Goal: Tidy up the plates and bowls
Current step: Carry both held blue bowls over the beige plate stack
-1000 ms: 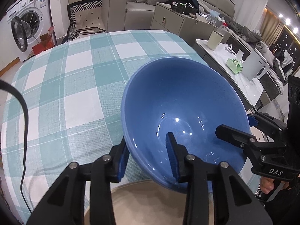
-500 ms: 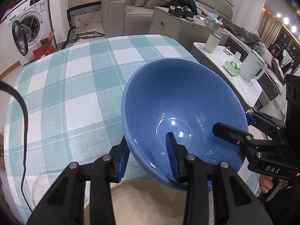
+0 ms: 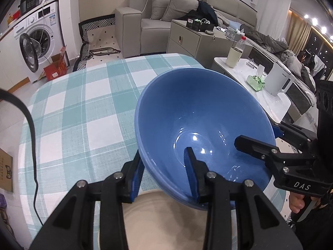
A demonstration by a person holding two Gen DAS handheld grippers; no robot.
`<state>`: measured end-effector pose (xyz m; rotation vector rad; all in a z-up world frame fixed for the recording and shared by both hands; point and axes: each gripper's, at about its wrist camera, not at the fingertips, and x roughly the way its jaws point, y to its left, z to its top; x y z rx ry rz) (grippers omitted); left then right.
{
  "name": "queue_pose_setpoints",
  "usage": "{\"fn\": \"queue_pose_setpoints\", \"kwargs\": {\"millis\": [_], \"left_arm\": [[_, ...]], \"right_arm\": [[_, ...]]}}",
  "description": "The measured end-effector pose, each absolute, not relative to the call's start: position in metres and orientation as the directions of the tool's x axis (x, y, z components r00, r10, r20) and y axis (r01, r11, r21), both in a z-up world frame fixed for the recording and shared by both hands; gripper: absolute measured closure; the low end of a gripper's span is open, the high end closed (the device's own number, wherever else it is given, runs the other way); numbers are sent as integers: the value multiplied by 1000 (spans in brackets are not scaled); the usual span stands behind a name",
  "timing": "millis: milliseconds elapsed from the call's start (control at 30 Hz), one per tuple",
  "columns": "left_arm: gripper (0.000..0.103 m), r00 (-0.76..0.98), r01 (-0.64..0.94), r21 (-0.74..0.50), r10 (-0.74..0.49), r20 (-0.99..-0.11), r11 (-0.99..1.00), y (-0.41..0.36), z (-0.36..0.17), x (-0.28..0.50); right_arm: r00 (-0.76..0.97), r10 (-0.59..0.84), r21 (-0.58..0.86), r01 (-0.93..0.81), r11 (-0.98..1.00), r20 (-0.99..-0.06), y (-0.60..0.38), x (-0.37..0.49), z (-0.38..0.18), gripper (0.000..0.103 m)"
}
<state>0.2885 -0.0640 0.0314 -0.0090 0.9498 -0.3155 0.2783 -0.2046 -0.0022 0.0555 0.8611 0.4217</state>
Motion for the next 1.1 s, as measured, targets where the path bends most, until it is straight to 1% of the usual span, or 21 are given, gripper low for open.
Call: {"fn": "queue_pose_setpoints", "kwargs": {"millis": [333,600,767,1100], "left_arm": [[66,570,236,-126,-242,-785,964,-51,55,258],[66,571,201,-109,-207,-795,973,-39,62,231],[66,582,177,-88,-177,-794,980,-30,61,212],[66,575,135,-85,-148,-805,987,-13,48,182]], "right_arm": [[587,395,190,-381,905,-707,-189,253,22,47],[575,420,182,-425,887,-702,-171,232,34,47],[556,432,183,-447,876,-710,-159,222,33,47],[514,450,187,-482,856,-730,-134,202,21,47]]}}
